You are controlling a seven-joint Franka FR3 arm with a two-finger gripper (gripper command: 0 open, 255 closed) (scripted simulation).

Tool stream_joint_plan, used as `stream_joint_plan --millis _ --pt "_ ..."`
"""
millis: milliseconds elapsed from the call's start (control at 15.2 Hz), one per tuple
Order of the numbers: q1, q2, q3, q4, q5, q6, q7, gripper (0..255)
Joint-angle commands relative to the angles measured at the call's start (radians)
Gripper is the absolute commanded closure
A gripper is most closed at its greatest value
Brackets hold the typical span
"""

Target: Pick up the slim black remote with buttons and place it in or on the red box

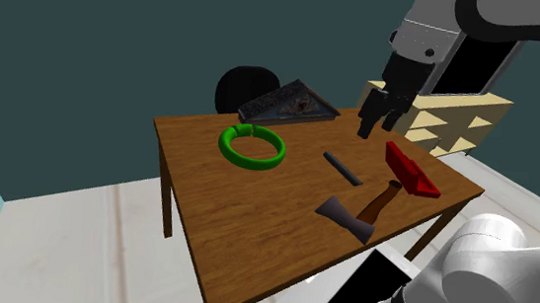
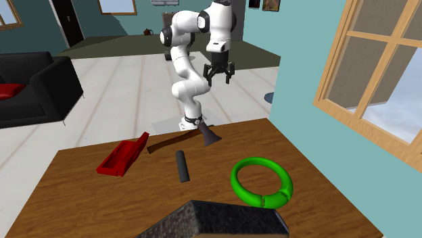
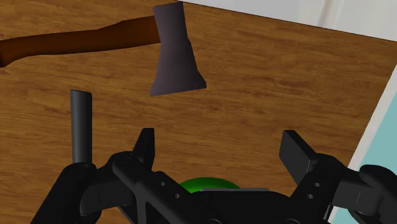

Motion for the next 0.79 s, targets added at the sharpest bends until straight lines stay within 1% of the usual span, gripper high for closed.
stream_joint_plan --millis 0,396,726 --pt "0.0 0.0 0.0 0.0 0.0 0.0 0.0 0" --pt "-0.046 0.052 -0.1 -0.102 -0.05 0.156 -0.07 0" --pt "-0.084 0.134 -0.186 -0.156 -0.086 0.293 -0.129 0"
